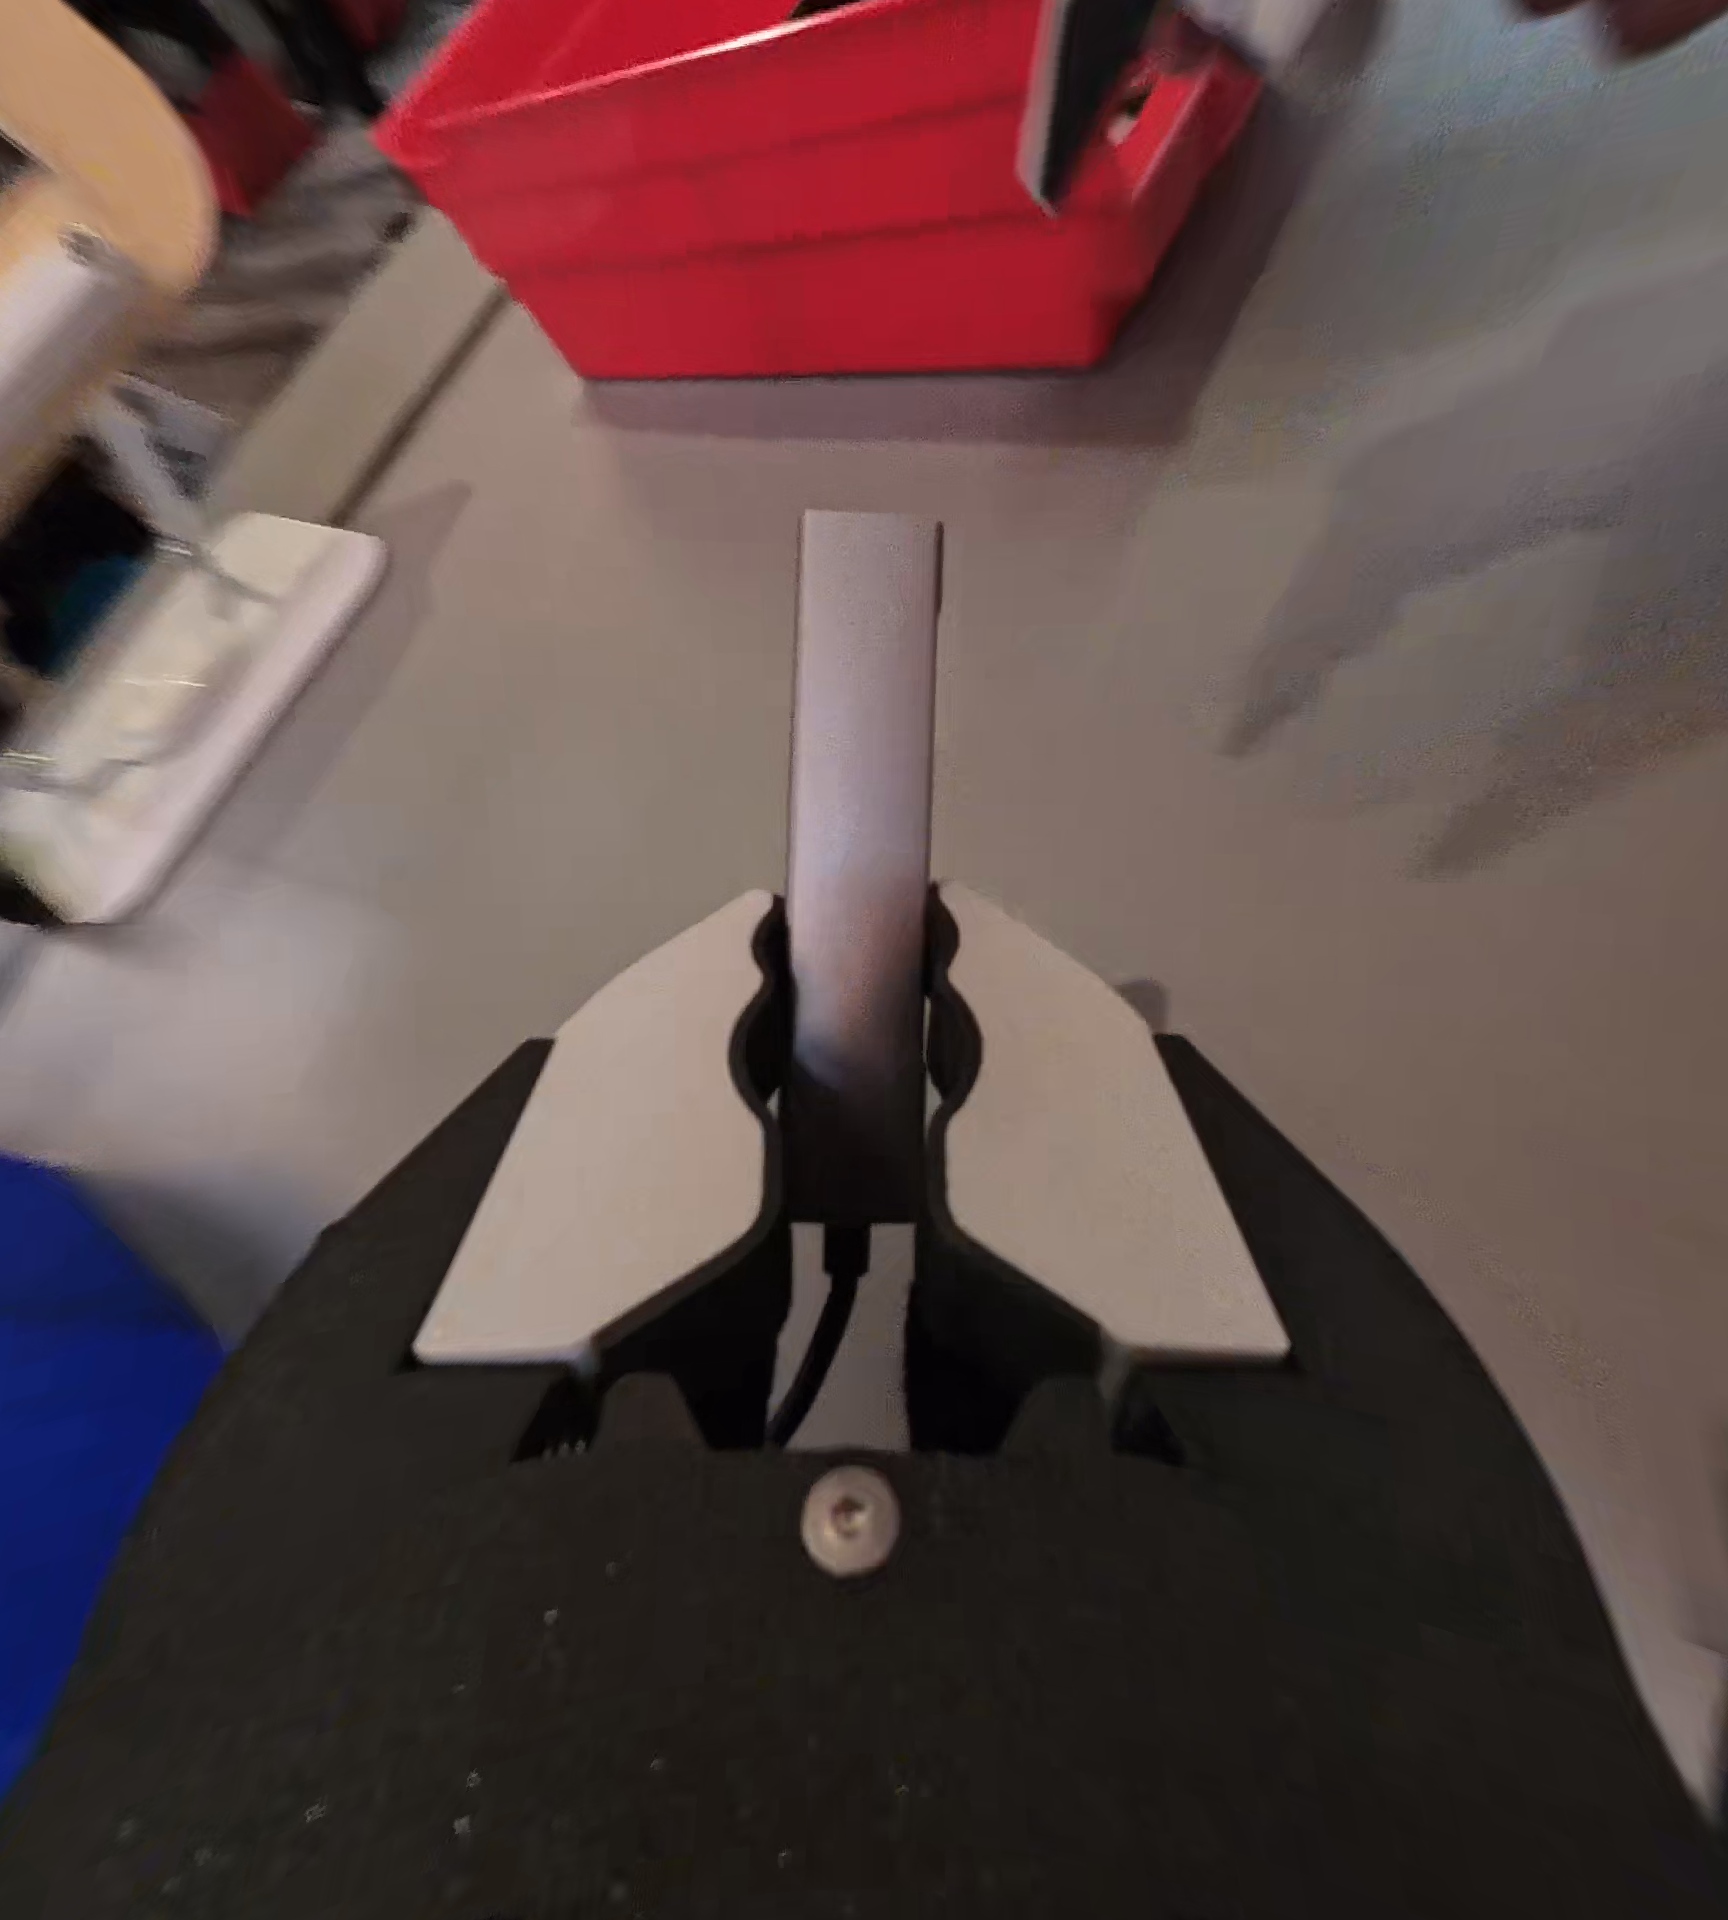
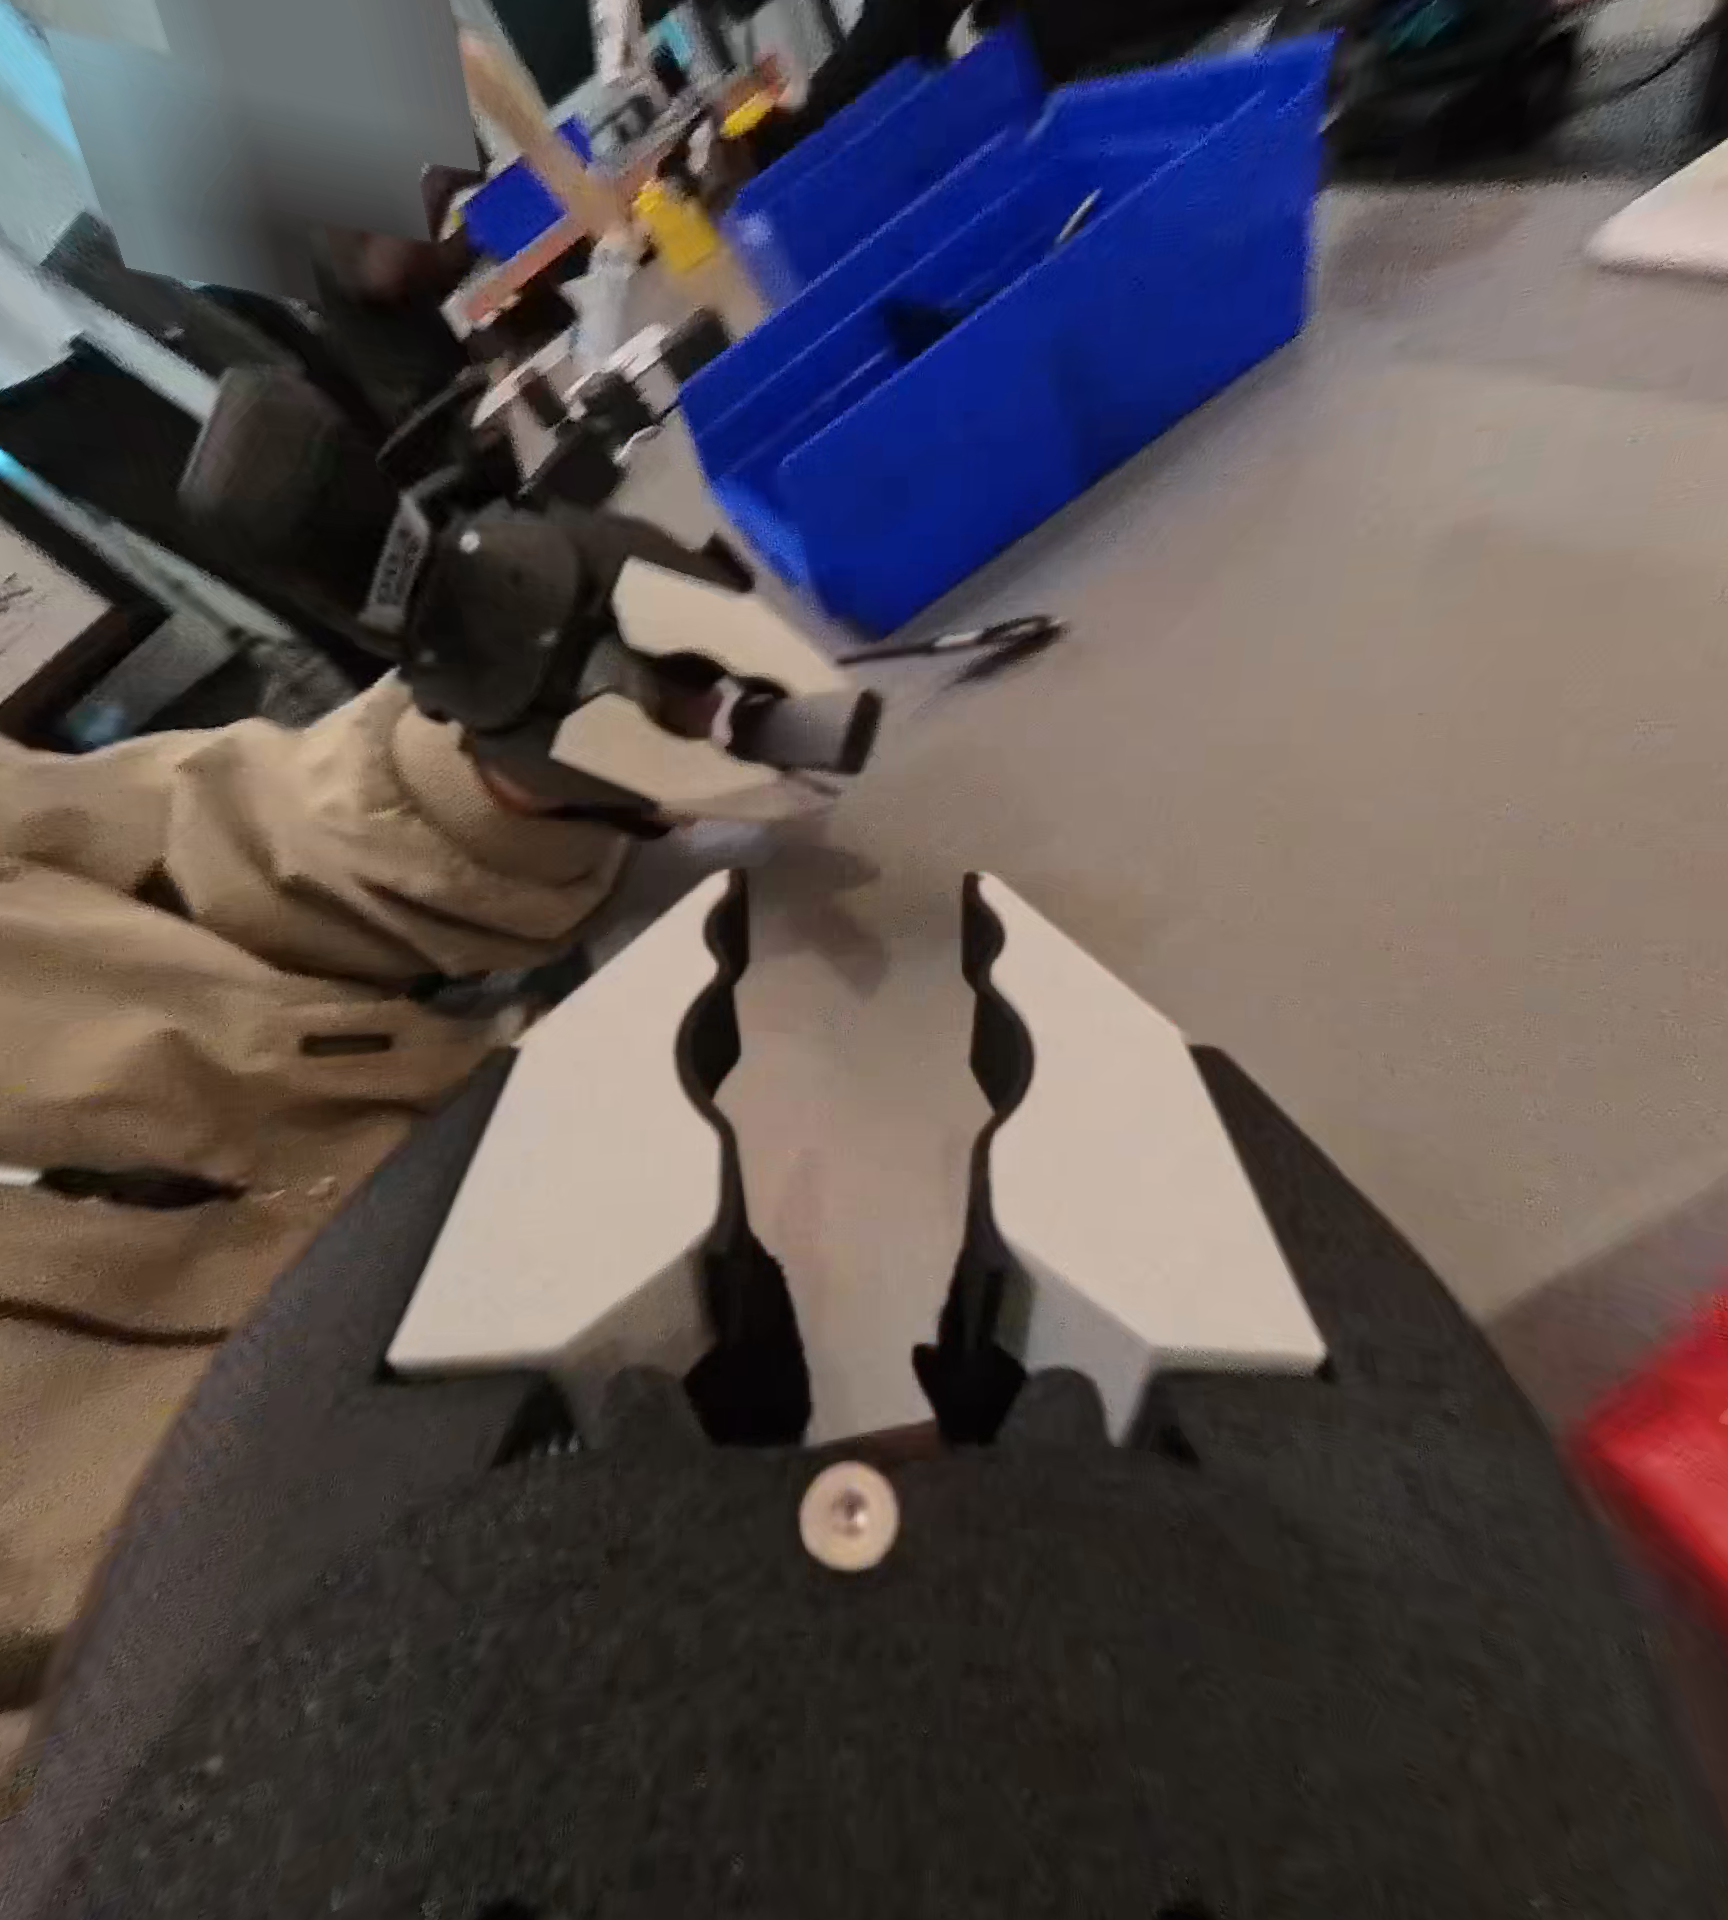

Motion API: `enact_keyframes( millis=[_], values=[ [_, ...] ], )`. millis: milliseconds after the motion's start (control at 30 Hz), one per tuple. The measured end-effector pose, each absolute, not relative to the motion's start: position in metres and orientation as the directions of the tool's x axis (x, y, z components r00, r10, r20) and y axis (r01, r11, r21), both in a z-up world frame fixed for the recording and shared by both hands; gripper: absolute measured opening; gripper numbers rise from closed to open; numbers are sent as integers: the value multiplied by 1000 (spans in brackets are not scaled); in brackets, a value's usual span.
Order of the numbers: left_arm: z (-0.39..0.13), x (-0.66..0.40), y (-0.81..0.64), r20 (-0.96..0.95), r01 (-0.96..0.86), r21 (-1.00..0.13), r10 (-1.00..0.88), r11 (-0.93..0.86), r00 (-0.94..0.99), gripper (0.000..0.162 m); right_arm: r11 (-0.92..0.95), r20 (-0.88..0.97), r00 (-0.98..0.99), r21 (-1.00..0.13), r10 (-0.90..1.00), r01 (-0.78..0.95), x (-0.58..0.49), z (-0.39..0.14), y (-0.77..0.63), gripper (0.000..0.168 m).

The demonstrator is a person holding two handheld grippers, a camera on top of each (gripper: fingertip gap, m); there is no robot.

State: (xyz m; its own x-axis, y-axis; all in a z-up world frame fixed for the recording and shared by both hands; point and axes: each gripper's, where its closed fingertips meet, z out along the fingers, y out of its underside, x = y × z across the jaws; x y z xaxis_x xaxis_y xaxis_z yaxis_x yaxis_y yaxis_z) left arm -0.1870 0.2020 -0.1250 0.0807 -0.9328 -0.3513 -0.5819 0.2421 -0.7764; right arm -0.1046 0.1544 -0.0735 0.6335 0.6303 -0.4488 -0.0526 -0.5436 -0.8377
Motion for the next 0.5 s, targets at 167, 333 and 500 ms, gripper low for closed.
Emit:
enact_keyframes(
  millis=[167, 333, 500],
  values=[
    [-112, -182, 198, -682, -579, -612, -730, 539, 42, 23, -639, -599, 524, -758, 605, -128, -149, -91, 166, 40],
    [-117, -175, 184, -716, -556, -576, -698, 600, -12, 23, -613, -578, 491, -783, 652, -107, -163, -90, 163, 7],
    [-115, -181, 178, -628, -553, -657, -778, 513, 24, 37, -570, -487, 557, -821, 672, -30, -153, -89, 163, 8]
  ],
)
